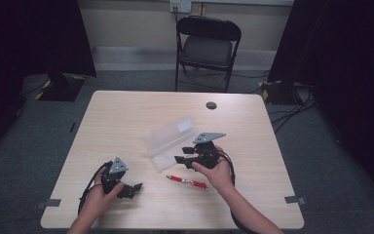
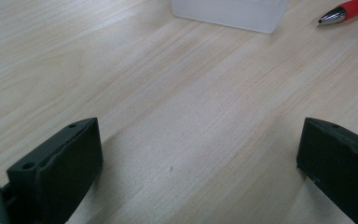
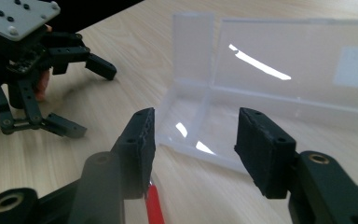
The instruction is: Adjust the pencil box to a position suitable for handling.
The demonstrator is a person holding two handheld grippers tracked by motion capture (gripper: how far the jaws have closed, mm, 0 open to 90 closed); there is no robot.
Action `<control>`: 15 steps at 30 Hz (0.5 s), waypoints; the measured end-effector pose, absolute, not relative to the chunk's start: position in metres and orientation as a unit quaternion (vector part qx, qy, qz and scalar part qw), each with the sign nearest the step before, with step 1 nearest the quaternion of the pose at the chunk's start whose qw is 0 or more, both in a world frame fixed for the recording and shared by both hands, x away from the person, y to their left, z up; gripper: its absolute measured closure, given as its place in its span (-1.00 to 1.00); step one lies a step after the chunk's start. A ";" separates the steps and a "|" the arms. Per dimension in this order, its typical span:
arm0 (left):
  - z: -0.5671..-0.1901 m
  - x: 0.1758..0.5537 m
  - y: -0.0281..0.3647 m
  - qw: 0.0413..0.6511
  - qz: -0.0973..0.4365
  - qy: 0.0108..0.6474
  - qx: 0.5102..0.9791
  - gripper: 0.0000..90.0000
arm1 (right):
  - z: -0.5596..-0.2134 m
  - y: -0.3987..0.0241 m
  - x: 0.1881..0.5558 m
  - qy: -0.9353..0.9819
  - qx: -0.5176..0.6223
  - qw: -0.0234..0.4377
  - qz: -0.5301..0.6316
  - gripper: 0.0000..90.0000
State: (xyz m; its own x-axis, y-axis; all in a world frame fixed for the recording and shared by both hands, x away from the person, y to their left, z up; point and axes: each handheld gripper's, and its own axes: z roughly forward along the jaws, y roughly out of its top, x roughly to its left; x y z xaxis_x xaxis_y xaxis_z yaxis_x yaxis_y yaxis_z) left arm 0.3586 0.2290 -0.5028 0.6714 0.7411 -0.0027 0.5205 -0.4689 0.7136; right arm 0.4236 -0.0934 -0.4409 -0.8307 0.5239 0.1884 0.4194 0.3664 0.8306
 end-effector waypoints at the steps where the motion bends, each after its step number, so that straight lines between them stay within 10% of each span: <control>1: -0.503 0.359 0.229 0.354 0.156 0.374 0.843 -1.00 | -0.440 -0.091 0.424 0.825 0.282 0.054 0.486 0.01; 15: -0.503 0.356 0.228 0.354 0.156 0.387 0.837 -1.00 | -0.447 -0.144 0.403 0.833 0.301 0.088 0.456 -0.57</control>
State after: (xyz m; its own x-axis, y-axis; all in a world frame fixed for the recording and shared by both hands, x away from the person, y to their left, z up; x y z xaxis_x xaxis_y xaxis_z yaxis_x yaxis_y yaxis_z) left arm 0.3561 0.2280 -0.5028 0.6518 0.7583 -0.0125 0.5375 -0.4502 0.7130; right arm 0.4034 -0.1444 -0.4465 -0.8034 0.5817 0.1270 0.4206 0.4035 0.8126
